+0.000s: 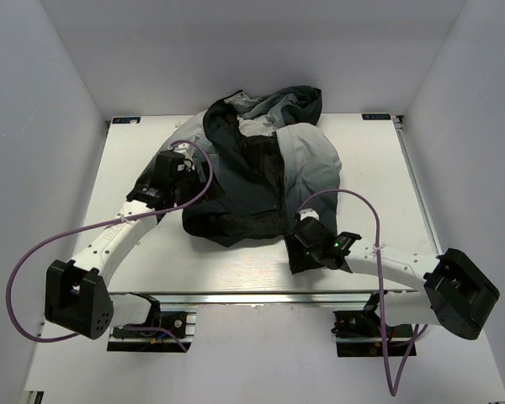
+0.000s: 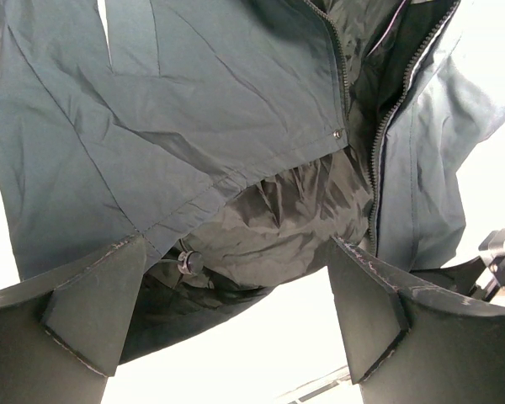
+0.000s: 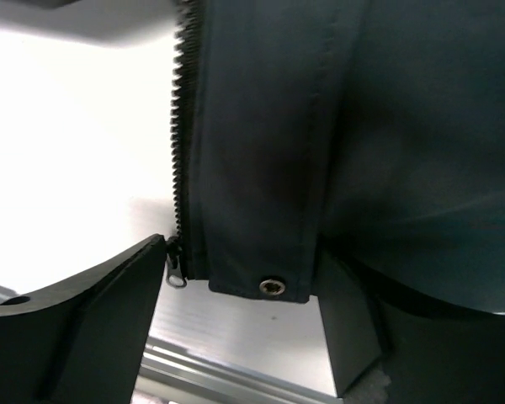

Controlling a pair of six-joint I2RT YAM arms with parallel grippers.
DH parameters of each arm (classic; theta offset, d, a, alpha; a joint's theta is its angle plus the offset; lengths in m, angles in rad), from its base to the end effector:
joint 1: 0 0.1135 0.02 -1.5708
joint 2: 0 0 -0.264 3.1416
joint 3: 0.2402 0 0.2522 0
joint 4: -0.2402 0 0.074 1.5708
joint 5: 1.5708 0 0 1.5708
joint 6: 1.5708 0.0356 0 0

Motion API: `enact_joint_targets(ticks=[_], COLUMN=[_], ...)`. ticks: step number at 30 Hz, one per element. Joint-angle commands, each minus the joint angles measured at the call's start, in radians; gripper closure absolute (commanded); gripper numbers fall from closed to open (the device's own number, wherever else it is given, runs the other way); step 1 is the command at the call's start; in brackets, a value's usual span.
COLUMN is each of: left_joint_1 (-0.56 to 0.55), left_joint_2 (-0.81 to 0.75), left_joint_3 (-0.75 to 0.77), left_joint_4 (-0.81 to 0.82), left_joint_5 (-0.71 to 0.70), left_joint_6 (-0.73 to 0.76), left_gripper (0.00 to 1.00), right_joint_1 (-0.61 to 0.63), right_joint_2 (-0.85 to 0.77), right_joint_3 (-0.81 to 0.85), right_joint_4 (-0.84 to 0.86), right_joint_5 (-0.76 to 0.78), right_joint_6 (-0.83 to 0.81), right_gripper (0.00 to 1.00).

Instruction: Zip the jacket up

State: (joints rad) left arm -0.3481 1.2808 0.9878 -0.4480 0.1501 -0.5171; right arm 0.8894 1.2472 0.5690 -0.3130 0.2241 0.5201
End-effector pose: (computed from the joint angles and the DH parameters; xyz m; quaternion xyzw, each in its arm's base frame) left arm 0.2585 -0.0995 0.2795 -0.0469 0.9119 -0.2308 0.3362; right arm 0.1472 0.1690 0.1659 -0.1434 0.9420 0.1023 0.2857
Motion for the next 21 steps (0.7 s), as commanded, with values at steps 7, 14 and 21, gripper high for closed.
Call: enact_joint_targets(ticks=[7, 14, 21], left_joint_1=[-0.014, -0.020, -0.026], left_joint_2=[-0.023, -0.006, 0.000], left_joint_3=[0.011, 0.026, 0.029], left_joint_4=[0.005, 0.000, 0.000], left_joint_5=[0.012, 0.011, 0.006], left_joint_6=[-0.001, 0.002, 0.005], left_gripper=[0.02, 0.02, 0.02], right_joint_1=[-0.027, -0.027, -0.046], right_joint_2=[0.037, -0.023, -0.100], right_joint_3=[-0.034, -0.031, -0.029], right_joint_4=[0.060, 0.071, 0.040], right_joint_5=[-0.017, -0.088, -0.089], right_joint_6=[-0.018, -0.049, -0.072], right_gripper=[0.29, 0.21, 0.22])
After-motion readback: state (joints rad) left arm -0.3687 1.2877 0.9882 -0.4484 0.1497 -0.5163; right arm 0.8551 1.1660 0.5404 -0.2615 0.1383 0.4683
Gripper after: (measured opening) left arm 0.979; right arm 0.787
